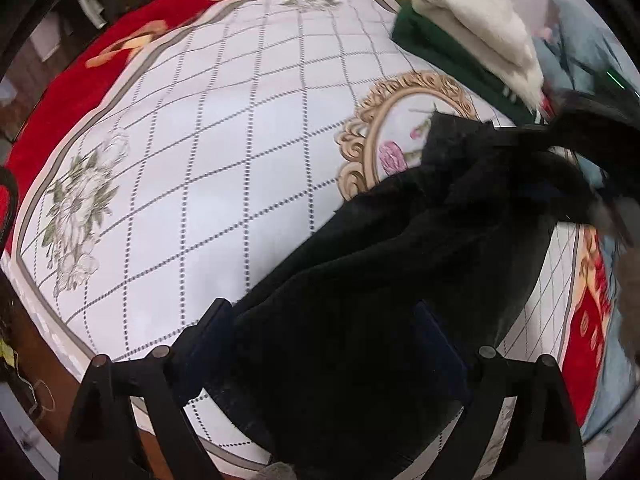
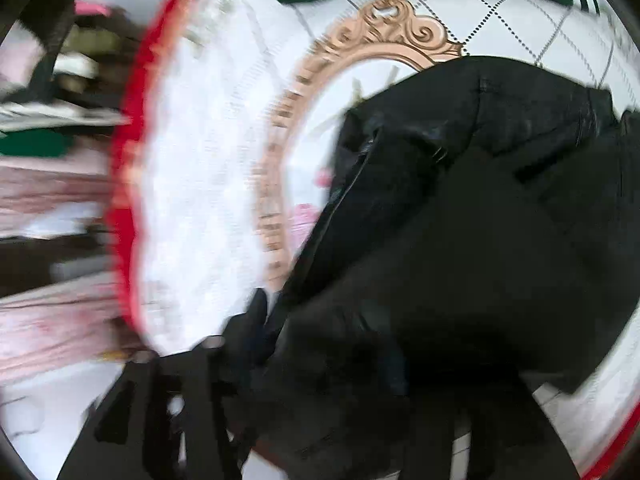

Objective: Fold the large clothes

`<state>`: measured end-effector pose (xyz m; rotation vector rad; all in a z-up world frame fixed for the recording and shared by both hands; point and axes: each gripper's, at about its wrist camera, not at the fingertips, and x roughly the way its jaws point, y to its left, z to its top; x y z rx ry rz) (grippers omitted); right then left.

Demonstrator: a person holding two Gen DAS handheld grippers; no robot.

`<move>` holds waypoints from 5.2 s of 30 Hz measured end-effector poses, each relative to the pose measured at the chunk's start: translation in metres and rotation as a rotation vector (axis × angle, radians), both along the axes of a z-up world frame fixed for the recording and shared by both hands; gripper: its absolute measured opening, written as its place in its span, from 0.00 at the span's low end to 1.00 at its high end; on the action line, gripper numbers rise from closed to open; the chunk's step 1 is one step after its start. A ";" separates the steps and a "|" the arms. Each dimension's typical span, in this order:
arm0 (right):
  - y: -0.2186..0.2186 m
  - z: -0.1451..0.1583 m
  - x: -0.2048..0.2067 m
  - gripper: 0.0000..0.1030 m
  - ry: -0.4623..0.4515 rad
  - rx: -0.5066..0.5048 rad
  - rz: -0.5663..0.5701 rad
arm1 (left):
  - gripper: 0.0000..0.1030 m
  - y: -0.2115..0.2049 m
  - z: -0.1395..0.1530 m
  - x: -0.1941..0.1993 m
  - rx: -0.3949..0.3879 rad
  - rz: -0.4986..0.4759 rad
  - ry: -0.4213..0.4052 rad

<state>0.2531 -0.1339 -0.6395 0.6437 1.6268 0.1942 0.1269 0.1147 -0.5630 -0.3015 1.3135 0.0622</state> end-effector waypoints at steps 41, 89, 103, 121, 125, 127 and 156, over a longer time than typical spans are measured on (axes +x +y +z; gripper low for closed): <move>-0.259 -0.031 -0.114 0.17 -0.050 0.033 -0.607 | 0.93 -0.051 -0.077 0.140 0.139 0.066 0.113; -0.113 -0.018 -0.054 0.11 0.104 -0.244 0.050 | 0.93 -0.029 -0.014 0.088 0.136 0.193 0.094; -0.314 -0.009 -0.314 0.78 0.027 0.027 -0.739 | 0.98 -0.163 -0.064 0.094 0.099 -0.051 0.146; -0.309 0.069 -0.246 0.17 -0.394 0.212 -0.775 | 0.99 -0.210 -0.069 0.132 0.021 -0.205 0.091; -0.300 0.123 -0.228 0.17 -0.448 0.098 -0.657 | 0.99 -0.231 -0.070 0.146 -0.124 -0.218 0.070; -0.290 0.144 -0.213 0.17 -0.456 0.046 -0.594 | 0.99 -0.216 -0.065 0.147 -0.192 -0.156 0.074; 0.011 0.079 -0.142 0.96 -0.044 0.297 0.104 | 0.99 0.075 0.075 -0.020 -0.045 0.568 -0.159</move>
